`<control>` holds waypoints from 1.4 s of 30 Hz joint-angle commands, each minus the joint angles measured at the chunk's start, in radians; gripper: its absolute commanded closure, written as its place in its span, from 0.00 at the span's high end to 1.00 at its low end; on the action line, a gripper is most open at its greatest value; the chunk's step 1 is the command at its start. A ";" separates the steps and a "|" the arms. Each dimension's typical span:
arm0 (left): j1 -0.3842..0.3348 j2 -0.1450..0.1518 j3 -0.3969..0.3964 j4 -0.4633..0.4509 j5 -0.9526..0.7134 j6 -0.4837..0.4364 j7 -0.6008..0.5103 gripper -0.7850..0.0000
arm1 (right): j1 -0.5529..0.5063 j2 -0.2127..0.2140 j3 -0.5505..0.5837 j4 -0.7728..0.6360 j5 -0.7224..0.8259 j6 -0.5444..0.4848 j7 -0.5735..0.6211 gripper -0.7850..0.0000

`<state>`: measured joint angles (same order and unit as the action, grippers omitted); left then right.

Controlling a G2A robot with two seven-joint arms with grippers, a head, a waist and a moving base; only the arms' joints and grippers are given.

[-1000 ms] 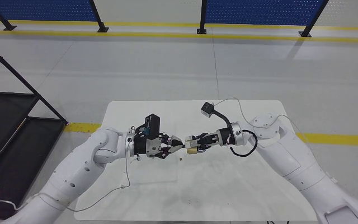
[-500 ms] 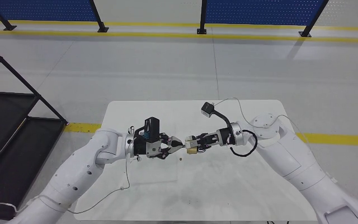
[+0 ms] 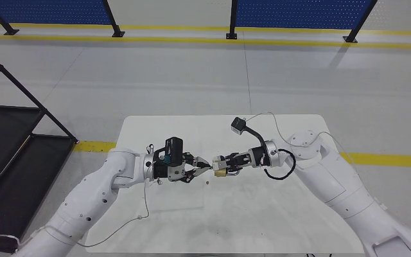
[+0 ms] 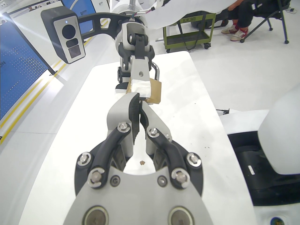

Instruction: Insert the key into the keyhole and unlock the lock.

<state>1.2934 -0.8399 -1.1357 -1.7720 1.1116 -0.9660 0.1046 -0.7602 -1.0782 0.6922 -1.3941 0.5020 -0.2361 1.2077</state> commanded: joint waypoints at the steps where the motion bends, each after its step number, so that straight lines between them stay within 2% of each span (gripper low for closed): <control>1: 0.004 -0.001 -0.004 -0.006 0.029 0.005 0.017 0.00 | 0.000 0.000 0.000 0.000 0.000 0.000 0.000 0.00; 23: 0.039 -0.009 -0.024 -0.027 0.224 0.050 0.151 0.00 | 0.000 0.000 0.000 0.000 0.000 0.000 0.000 0.00; 42: 0.040 -0.017 -0.022 -0.010 0.257 0.055 0.169 0.00 | 0.000 0.000 0.000 0.000 0.000 0.000 0.000 0.00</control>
<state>1.3350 -0.8565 -1.1579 -1.7835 1.3684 -0.9112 0.2748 -0.7603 -1.0782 0.6922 -1.3941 0.5019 -0.2361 1.2076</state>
